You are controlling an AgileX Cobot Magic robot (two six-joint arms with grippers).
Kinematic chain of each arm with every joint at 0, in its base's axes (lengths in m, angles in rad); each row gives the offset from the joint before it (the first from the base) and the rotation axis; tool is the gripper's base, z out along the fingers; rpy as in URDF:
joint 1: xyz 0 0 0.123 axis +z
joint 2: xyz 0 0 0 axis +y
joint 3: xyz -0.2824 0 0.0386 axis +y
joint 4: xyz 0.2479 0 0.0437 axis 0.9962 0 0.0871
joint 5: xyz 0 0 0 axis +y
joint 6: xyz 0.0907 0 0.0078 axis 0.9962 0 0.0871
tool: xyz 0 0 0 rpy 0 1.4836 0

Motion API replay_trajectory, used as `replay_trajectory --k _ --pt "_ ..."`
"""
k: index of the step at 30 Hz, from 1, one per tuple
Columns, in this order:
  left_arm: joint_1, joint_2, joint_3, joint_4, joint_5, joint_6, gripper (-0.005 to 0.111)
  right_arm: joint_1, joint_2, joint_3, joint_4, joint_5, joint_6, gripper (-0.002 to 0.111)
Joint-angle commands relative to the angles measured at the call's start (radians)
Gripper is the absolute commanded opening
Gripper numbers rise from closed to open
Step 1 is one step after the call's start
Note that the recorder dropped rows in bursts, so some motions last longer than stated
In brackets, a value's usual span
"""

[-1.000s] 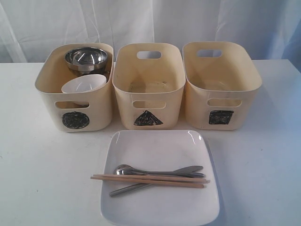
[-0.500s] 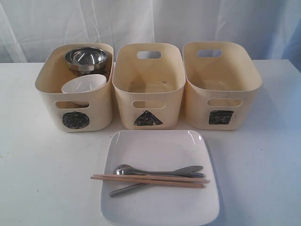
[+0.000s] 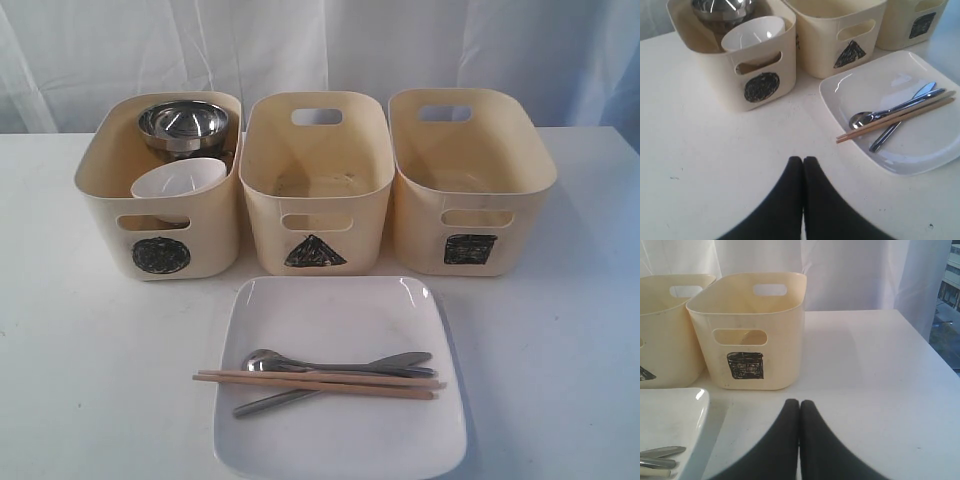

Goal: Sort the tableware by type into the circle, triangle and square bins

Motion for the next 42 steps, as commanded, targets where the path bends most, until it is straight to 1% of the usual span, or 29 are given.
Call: replay_trajectory --k 1,5,9,15,19,27,31,34,36,38,39,40,42 --pt "0.001 -0.077 0.091 0.006 -0.032 -0.051 0.0 -0.002 -0.006 0.005 0.0 -0.013 0.001 0.0" --pt "0.001 -0.135 0.149 0.022 -0.083 -0.041 0.0 -0.002 -0.006 0.005 0.0 -0.013 0.001 0.0" --pt "0.001 -0.188 0.205 0.028 -0.093 -0.095 0.0 -0.002 -0.006 0.005 0.0 -0.013 0.001 0.0" --pt "0.0 -0.188 0.274 0.05 -0.139 -0.099 0.0 -0.002 -0.006 0.005 0.0 -0.013 0.001 0.0" --pt "-0.003 -0.188 0.311 0.036 -0.145 -0.141 0.0 -0.002 -0.006 0.005 0.0 -0.013 0.001 0.0" --pt "-0.036 -0.188 0.384 0.03 -0.269 -0.141 0.0 -0.002 -0.006 0.005 0.0 -0.013 0.001 0.0" --pt "-0.061 -0.188 0.418 0.035 -0.283 -0.141 0.0 -0.002 -0.006 0.005 0.0 -0.013 0.001 0.0" --pt "-0.092 -0.188 0.446 0.038 -0.291 -0.19 0.0 -0.002 -0.006 0.005 0.0 -0.013 0.001 0.0" --pt "-0.118 -0.188 0.463 0.068 -0.336 -0.225 0.0 -0.002 -0.006 0.005 0.0 -0.013 0.001 0.0" --pt "-0.142 -0.188 0.463 0.121 -0.41 -0.242 0.0 -0.002 -0.006 0.005 0.0 -0.013 0.001 0.0" --pt "-0.151 -0.188 0.463 0.181 -0.43 -0.266 0.0 -0.002 -0.006 0.005 0.0 -0.013 0.001 0.0" --pt "-0.158 -0.188 0.463 0.234 -0.453 -0.305 0.0 -0.002 -0.006 0.005 0.0 -0.013 0.001 0.0" --pt "-0.159 -0.188 0.463 0.266 -0.471 -0.349 0.0 -0.002 -0.006 0.005 0.0 -0.013 0.001 0.0"
